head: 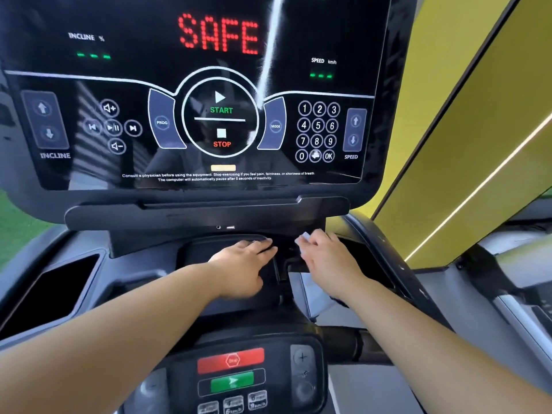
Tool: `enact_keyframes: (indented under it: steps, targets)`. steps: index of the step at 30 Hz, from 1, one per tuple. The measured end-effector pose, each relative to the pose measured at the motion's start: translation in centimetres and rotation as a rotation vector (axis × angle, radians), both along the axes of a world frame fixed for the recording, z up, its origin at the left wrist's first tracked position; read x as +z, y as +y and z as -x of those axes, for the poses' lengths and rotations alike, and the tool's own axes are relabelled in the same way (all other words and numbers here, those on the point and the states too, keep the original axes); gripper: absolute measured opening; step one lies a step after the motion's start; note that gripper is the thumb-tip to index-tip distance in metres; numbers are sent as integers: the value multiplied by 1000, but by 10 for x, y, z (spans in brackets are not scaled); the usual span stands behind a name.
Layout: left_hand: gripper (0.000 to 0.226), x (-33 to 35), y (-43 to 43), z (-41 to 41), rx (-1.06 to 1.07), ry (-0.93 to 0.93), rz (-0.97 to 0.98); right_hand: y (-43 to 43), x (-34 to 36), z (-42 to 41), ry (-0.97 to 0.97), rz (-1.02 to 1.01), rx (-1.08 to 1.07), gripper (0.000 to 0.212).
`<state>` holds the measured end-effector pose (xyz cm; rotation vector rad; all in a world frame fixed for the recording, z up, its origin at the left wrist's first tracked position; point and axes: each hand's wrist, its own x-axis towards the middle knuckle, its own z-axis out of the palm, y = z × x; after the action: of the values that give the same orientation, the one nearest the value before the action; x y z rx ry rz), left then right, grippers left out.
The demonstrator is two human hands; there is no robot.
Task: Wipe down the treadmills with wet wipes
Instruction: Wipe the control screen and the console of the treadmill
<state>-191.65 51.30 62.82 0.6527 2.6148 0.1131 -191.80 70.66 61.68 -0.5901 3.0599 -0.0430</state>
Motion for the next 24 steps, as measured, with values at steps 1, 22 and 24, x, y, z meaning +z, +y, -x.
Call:
enact_keyframes:
  steps: [1, 22, 24]
  targets:
    - [67, 0, 1, 0, 0, 2, 9, -1, -1, -2, 10, 9, -3, 41]
    - [70, 7, 3, -2, 57, -29, 25, 25, -8, 12, -359, 111, 356, 54]
    - [71, 9, 2, -2, 55, -31, 18, 15, -7, 13, -373, 104, 361, 55]
